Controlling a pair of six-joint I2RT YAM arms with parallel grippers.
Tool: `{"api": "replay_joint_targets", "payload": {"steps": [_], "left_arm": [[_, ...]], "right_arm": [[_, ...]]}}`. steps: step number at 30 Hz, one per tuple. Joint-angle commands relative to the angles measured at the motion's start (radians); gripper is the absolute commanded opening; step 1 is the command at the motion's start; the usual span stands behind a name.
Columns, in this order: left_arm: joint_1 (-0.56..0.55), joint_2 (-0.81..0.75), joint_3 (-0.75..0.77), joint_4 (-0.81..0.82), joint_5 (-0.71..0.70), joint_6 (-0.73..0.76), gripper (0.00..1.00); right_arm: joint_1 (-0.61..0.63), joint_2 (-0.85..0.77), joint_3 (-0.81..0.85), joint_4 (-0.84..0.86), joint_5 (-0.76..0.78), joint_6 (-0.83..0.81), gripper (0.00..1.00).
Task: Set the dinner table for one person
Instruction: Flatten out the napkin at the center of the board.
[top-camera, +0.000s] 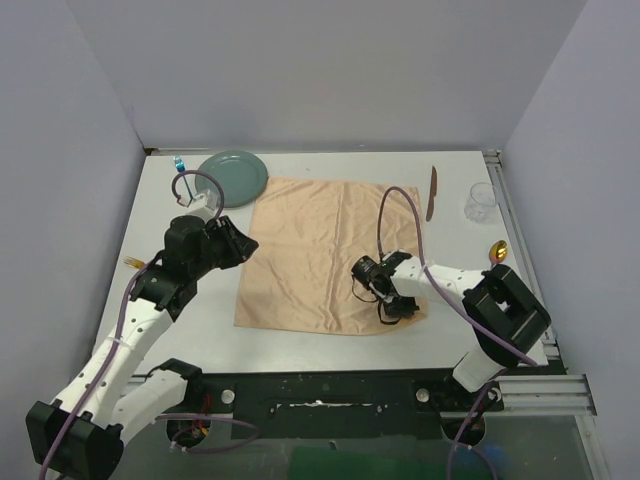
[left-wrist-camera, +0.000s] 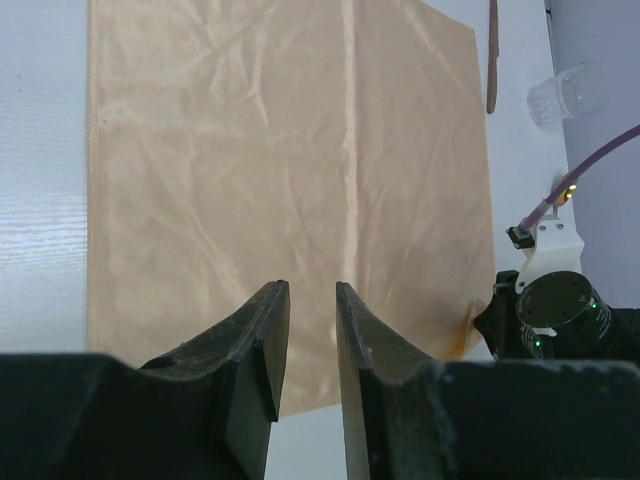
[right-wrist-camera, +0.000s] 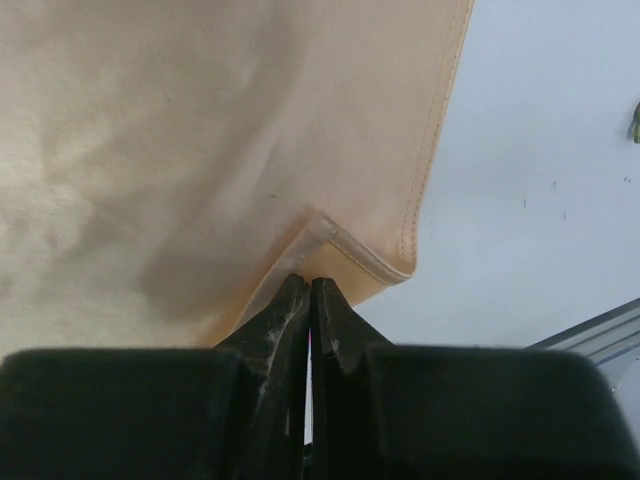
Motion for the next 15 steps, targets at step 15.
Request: {"api": "replay_joint_targets", "payload": {"steps": [15], "left_arm": [[0.008,-0.007,-0.012,0.028,-0.007,0.011,0.23]], "right_arm": [[-0.144,-0.019,0.103,0.105,0.005,-0.148,0.00]]}}
